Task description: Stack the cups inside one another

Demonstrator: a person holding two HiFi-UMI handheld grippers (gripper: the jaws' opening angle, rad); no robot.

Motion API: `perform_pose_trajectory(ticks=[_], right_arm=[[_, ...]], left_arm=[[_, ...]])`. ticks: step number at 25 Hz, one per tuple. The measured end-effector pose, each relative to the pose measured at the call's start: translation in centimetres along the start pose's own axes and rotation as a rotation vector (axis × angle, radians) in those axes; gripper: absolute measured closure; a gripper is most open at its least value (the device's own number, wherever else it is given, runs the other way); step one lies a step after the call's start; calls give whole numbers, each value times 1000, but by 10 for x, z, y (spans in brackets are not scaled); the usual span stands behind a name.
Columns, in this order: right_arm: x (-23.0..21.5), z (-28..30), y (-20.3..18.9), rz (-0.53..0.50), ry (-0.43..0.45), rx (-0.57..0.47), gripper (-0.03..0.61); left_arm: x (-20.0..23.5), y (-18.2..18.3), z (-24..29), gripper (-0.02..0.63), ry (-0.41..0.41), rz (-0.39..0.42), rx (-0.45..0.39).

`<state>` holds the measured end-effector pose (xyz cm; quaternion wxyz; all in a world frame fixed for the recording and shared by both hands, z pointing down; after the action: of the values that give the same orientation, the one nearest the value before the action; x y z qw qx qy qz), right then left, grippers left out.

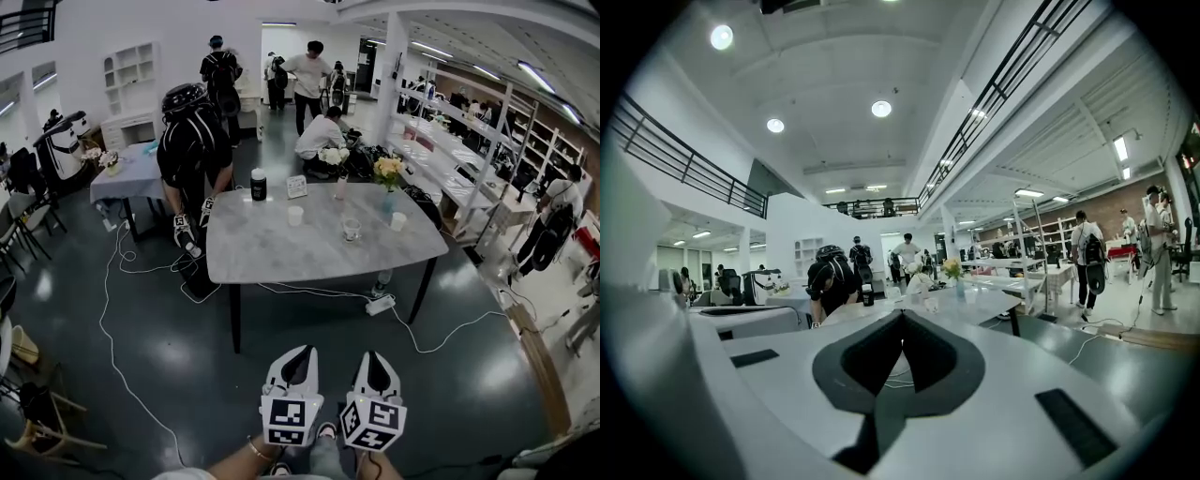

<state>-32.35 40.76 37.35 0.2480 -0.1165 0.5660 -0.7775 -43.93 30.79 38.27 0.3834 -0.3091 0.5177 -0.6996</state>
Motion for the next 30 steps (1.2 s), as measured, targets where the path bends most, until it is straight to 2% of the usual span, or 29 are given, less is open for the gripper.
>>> perform_pose_trajectory(ticks=[13, 22, 30], right_arm=[[-33, 79, 34, -37, 66, 29, 574], [-89, 123, 55, 12, 84, 50, 574], [-131, 165, 71, 8, 112, 64, 574]], left_arm=[[6, 27, 76, 614, 72, -19, 0], [-19, 46, 137, 614, 81, -11, 27], [-36, 63, 192, 614, 97, -3, 34]])
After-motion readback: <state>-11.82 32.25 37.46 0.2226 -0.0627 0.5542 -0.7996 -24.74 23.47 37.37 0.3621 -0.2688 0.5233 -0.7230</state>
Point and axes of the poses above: the fingertips, and each gripper's own axes: z forward along the fingers, x to its left, y out of its top, the point moved 6 cm from there along -z, backward along the fingers, and after that the axes turned 12 degrees about x, right-handed, at the moved point
